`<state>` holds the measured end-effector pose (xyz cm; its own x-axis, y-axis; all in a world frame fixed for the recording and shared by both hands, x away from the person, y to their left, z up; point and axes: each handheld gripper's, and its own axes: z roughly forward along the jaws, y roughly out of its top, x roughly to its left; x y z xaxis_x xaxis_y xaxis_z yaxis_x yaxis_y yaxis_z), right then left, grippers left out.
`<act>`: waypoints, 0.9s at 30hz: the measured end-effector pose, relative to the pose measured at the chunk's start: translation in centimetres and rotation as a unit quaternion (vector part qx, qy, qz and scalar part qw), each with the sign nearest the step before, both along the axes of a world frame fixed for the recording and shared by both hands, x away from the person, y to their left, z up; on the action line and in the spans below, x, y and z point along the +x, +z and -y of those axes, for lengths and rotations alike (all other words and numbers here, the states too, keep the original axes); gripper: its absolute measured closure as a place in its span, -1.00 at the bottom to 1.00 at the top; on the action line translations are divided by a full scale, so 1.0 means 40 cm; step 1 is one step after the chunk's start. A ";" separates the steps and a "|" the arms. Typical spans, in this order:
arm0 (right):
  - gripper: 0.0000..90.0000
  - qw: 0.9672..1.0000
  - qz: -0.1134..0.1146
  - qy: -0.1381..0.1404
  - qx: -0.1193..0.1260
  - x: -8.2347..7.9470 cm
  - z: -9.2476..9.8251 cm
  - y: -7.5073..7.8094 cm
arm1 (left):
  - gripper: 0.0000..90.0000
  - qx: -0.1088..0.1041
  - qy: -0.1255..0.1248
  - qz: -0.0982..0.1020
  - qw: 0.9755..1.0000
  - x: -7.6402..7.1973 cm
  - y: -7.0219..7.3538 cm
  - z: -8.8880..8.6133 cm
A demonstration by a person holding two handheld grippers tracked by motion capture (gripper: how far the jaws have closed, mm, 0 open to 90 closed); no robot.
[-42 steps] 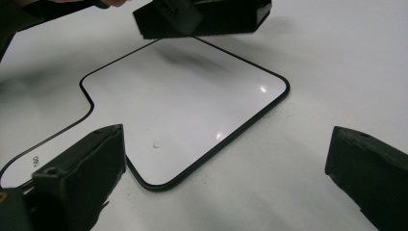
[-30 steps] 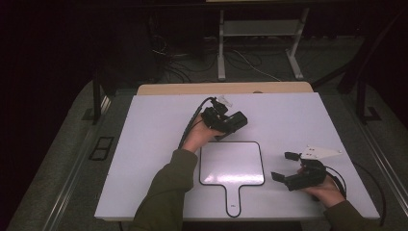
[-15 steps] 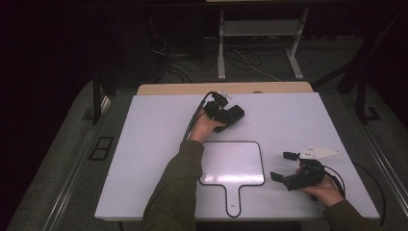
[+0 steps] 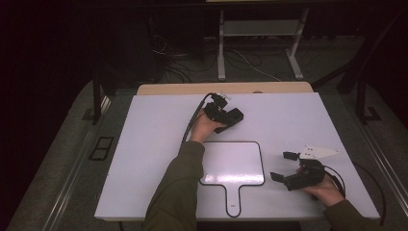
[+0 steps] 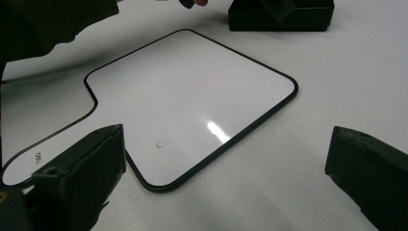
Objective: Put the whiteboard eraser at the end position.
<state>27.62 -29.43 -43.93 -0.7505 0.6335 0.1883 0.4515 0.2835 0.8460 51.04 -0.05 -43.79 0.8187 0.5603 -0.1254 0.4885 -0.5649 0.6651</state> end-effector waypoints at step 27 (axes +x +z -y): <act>-1.00 1.000 -0.007 -0.001 -0.022 -0.003 0.005 -0.006 | -0.87 -0.046 -0.001 0.038 0.998 -0.066 0.060 -0.035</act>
